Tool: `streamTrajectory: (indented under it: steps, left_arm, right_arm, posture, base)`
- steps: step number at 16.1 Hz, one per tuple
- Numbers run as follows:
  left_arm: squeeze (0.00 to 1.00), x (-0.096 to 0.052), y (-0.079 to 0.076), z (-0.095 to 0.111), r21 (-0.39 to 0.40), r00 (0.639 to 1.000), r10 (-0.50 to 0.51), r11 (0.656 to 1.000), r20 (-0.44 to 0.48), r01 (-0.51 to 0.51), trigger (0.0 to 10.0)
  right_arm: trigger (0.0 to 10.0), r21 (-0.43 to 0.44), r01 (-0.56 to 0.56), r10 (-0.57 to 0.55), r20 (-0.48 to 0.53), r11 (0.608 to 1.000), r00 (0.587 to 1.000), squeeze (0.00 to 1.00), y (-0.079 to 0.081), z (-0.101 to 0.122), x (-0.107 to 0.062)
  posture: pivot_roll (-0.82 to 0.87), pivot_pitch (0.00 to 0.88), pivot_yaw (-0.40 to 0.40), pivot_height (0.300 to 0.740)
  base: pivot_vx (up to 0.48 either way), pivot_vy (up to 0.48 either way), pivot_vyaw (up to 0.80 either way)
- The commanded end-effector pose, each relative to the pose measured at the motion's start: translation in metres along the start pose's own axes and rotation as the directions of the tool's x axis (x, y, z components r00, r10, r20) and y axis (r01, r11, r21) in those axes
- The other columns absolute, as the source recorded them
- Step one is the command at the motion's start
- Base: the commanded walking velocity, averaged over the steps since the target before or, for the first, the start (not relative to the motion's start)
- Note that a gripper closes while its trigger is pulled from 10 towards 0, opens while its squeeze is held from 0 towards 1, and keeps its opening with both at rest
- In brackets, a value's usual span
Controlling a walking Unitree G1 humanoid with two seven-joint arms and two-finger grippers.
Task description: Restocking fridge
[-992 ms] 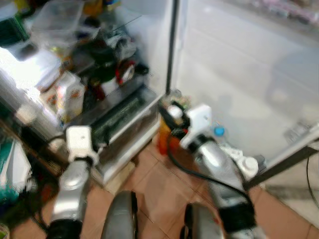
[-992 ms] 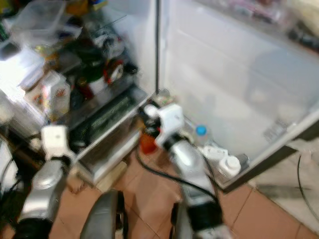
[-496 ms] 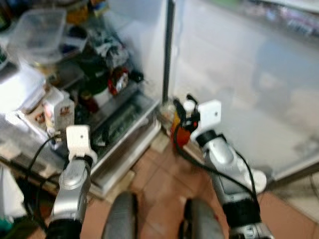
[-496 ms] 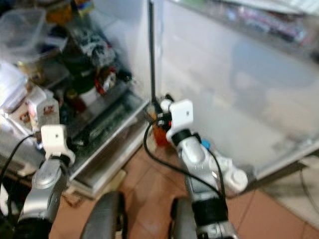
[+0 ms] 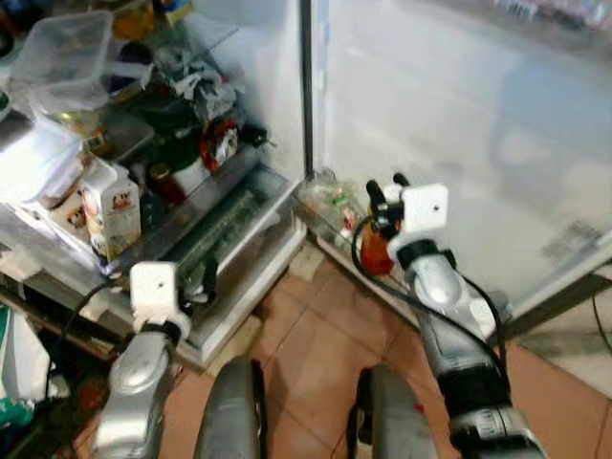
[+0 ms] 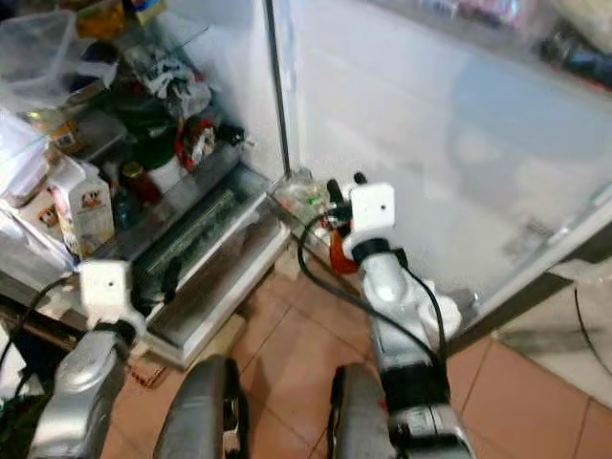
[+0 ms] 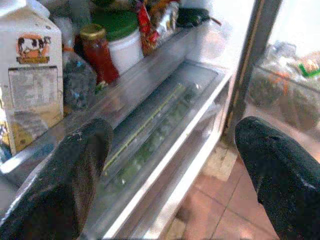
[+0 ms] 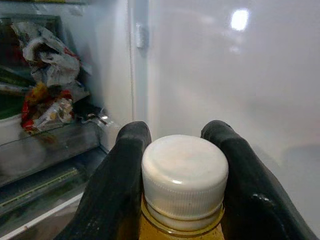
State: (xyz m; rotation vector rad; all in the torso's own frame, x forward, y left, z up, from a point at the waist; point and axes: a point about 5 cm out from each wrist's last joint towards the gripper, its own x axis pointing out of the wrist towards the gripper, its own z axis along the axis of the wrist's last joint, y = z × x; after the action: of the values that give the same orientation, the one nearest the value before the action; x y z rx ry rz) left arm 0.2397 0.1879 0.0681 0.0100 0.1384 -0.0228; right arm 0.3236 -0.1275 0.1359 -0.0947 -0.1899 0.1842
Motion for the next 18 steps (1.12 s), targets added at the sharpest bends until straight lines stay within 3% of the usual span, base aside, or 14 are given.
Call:
streamTrajectory:
  steps: [1,3,5,11,13,15,18]
  left_arm:
    - [0.00,-0.002,0.005,0.004,0.005,1.000,0.005,1.000,0.004,-0.006,10.0]
    - [0.00,-0.016,0.010,0.007,0.013,1.000,-0.014,1.000,-0.013,0.014,10.0]
    - [0.00,-0.028,0.014,0.010,0.038,0.999,-0.024,0.999,-0.030,0.025,10.0]
    - [0.00,-0.049,0.028,0.022,0.085,0.998,-0.015,0.996,-0.054,0.020,10.0]
    - [0.00,-0.056,0.029,0.022,0.086,0.998,-0.012,0.996,-0.064,0.017,10.0]
    - [0.00,-0.063,0.029,0.024,0.090,0.997,-0.016,0.996,-0.079,0.023,10.0]
    - [0.00,-0.064,0.030,0.027,0.093,0.996,-0.014,0.995,-0.093,0.023,10.0]
  right_arm:
    - [10.0,0.010,0.011,-0.011,0.033,1.000,0.999,0.00,-0.001,0.006,0.004]
    - [10.0,-0.032,0.032,-0.030,0.053,0.999,0.998,0.00,-0.001,0.008,0.012]
    - [10.0,0.010,0.028,-0.029,0.086,1.000,0.996,0.00,-0.002,0.014,0.022]
    - [10.0,-0.013,0.078,-0.075,0.152,0.997,0.986,0.00,-0.011,0.031,0.046]
    - [10.0,-0.088,0.090,-0.075,0.159,0.992,0.984,0.00,-0.013,0.028,0.045]
    - [10.0,-0.243,0.059,-0.023,0.149,0.968,0.989,0.00,-0.007,0.014,0.040]
    - [10.0,-0.265,0.041,-0.003,0.143,0.963,0.990,0.00,0.003,0.007,0.040]
  posture:
    - [0.09,0.239,0.058,0.650]
    - [0.12,0.283,0.069,0.650]
    - [0.16,0.322,0.079,0.650]
    - [0.23,0.384,0.097,0.650]
    - [0.25,0.402,0.102,0.650]
    - [0.27,0.413,0.113,0.650]
    - [0.28,0.416,0.116,0.650]
  base:
    - [0.000,0.000,0.00]
    - [0.000,0.000,0.00]
    - [0.000,0.000,0.00]
    - [0.000,0.000,0.00]
    - [0.000,0.000,0.00]
    - [0.000,0.000,0.00]
    - [0.000,0.000,0.00]
